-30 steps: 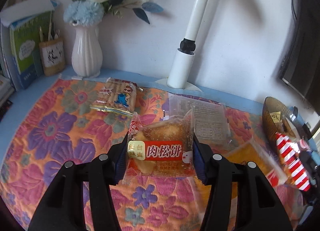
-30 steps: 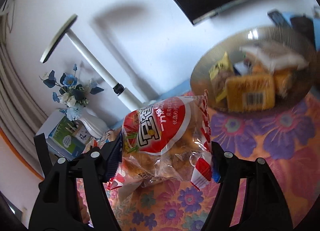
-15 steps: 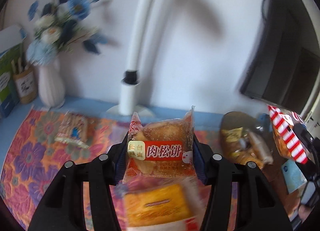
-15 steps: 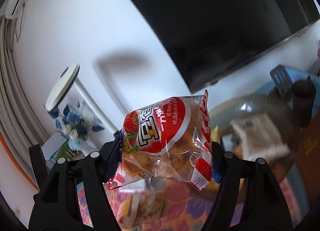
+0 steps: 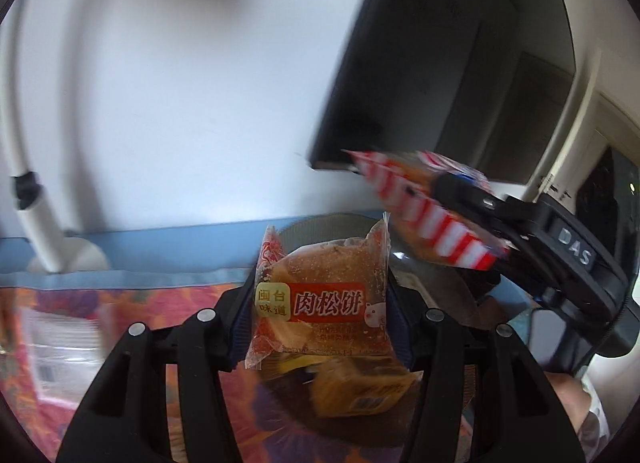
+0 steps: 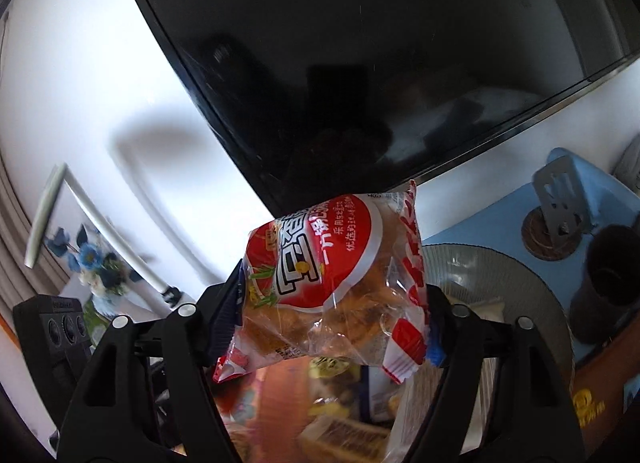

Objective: Organize snacks
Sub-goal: 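Carry both packs to the glass bowl and open both tools over it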

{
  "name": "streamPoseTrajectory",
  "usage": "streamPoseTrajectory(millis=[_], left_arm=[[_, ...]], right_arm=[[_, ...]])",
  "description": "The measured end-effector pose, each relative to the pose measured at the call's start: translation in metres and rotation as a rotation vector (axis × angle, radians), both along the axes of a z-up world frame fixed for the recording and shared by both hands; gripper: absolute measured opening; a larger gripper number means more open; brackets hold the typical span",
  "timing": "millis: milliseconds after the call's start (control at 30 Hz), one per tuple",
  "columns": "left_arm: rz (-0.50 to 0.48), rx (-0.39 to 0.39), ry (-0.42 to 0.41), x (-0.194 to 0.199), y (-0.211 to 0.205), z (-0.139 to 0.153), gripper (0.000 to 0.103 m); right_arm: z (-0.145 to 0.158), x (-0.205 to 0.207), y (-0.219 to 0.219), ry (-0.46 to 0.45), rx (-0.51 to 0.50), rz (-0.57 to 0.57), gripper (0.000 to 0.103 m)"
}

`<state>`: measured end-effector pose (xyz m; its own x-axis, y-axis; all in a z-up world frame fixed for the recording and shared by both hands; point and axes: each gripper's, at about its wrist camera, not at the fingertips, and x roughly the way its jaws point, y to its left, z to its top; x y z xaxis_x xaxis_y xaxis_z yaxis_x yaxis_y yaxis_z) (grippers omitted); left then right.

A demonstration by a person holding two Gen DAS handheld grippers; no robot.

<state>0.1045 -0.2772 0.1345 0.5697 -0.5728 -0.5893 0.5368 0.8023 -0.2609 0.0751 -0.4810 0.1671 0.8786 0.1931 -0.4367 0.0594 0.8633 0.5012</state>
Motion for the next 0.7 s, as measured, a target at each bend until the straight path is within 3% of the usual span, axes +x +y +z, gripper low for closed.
streamPoseTrajectory(millis=[33,67,100,167,300,700], left_arm=[[-0.012,0.026,0.009,0.003,-0.009,-0.006,0.066],[-0.025,0.07,0.026,0.007,-0.017,-0.013,0.078],[-0.038,0.111,0.048,0.011,-0.025,-0.02,0.098],[-0.037,0.149,0.073,0.012,-0.029,-0.029,0.098],[0.016,0.155,0.044,0.008,-0.009,-0.026,0.098],[0.173,0.222,-0.052,-0.007,0.066,0.015,0.098]], right_arm=[[-0.004,0.007,-0.001,0.024,-0.014,-0.003,0.096],[-0.007,0.012,-0.002,0.046,-0.028,-0.013,0.099],[-0.008,0.012,-0.002,0.046,-0.034,-0.021,0.099],[-0.006,0.009,-0.002,0.039,-0.039,-0.026,0.099],[0.001,-0.001,-0.003,0.029,-0.034,-0.046,0.1],[0.029,-0.028,0.049,-0.012,-0.054,-0.052,0.1]])
